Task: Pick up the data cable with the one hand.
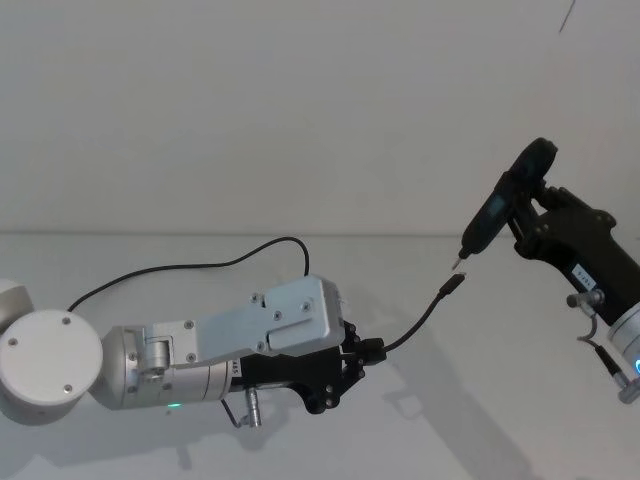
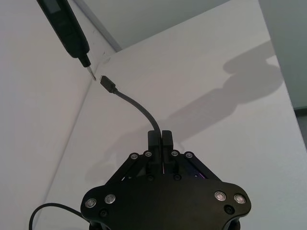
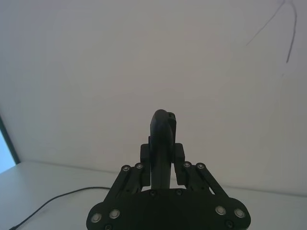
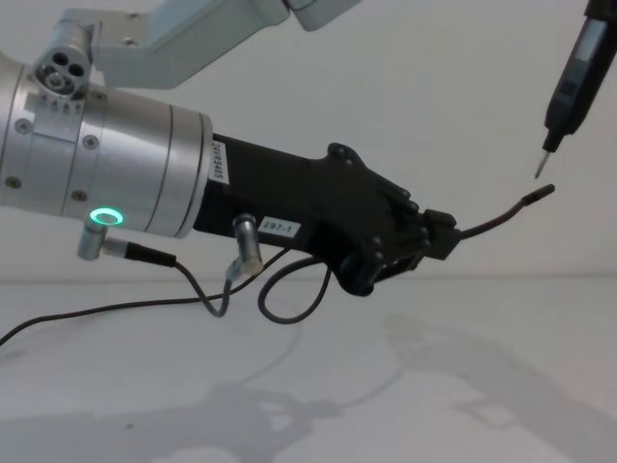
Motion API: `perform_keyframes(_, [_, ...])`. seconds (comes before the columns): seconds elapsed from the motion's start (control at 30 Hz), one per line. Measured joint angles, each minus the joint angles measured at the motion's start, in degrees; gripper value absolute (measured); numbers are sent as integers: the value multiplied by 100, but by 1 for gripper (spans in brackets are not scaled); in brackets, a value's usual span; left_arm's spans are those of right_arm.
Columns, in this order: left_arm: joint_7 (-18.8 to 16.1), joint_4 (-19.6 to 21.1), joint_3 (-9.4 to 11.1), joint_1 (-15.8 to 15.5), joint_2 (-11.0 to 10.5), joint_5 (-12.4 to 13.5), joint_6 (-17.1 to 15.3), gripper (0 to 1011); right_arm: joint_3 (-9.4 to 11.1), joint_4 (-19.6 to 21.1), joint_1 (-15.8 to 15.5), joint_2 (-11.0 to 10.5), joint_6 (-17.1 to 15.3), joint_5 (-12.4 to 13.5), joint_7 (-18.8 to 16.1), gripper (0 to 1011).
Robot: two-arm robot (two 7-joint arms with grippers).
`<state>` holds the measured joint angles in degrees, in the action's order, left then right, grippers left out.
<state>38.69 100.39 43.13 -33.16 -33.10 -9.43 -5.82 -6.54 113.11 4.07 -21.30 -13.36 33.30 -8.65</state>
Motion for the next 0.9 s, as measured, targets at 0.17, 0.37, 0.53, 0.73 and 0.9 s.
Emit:
perform_keyframes(0.17, [0, 0, 0, 0, 0, 0, 0, 43, -4, -46, 5, 24, 191, -153, 74, 279])
perform_keyframes(0.37, [0, 0, 0, 0, 0, -1, 0, 43, 4, -98, 18, 49, 326, -285, 132, 279])
perform_keyframes(0.53, [0, 0, 0, 0, 0, 0, 0, 43, 14, -115, 22, 54, 327, -309, 139, 279])
perform_keyframes(0.73, [0, 0, 0, 0, 0, 0, 0, 43, 20, -119, 23, 41, 230, -256, 93, 279])
perform_keyframes(0.9, [0, 0, 0, 0, 0, 0, 0, 43, 20, -109, 19, 25, 136, -161, 43, 279])
